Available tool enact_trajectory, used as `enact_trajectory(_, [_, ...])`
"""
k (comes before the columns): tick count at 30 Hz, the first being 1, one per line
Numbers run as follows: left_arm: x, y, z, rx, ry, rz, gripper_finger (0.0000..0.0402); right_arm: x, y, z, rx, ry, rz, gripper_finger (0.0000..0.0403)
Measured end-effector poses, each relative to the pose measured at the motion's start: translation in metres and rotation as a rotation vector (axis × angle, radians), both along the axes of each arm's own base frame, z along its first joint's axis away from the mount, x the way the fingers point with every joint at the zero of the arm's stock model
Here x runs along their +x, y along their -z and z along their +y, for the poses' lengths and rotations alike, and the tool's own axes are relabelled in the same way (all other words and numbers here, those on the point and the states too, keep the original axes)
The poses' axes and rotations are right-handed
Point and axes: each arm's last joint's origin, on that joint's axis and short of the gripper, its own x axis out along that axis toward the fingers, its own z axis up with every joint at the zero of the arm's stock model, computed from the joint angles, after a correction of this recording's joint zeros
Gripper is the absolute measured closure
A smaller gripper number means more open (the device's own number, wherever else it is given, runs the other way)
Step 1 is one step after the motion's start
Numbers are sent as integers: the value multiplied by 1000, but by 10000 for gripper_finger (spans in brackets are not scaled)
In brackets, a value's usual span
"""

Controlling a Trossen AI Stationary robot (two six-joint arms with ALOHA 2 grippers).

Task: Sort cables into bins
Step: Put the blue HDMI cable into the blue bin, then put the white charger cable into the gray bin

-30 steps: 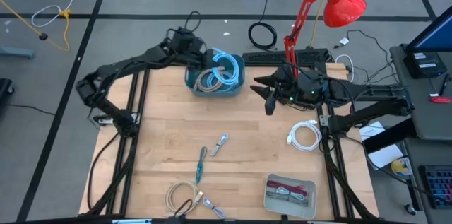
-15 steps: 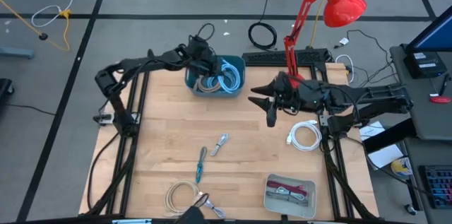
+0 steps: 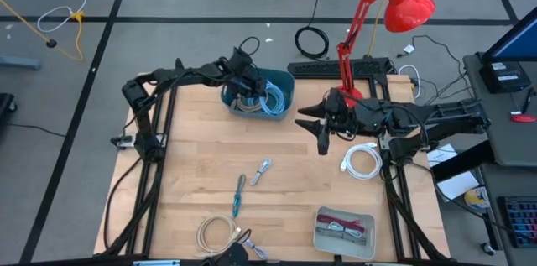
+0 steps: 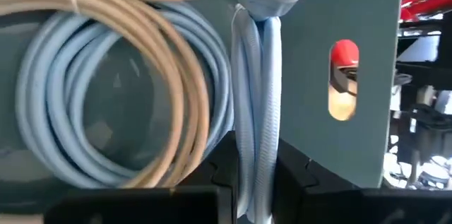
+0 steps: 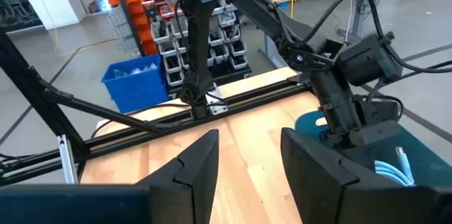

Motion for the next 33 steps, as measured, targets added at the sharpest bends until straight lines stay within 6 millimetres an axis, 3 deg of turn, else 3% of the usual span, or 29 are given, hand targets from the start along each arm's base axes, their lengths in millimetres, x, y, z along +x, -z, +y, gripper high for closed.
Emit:
enact_trajectory(5, [-2,2,1,14,-33,39,280,0,1,0,6,0,5,260])
enact_trajectory(9, [-9,-5,2,31,-37,58,245,0,1,0,6,0,7,260])
enact_trajectory(14, [-24,-31,5,111,-77,44,246,0,1,0,6,-1,7,258])
enact_trajectory(20, [-47,-79,0,210,-103,-51,265,0,3,-1,-17,8,31,257])
enact_trajectory(26, [-57,-139,-41,311,91,-282,275,-2,7,-4,-23,31,77,257])
enact_trajectory(33, [-54,-183,-131,349,425,-481,275,-3,11,-4,-4,36,116,258])
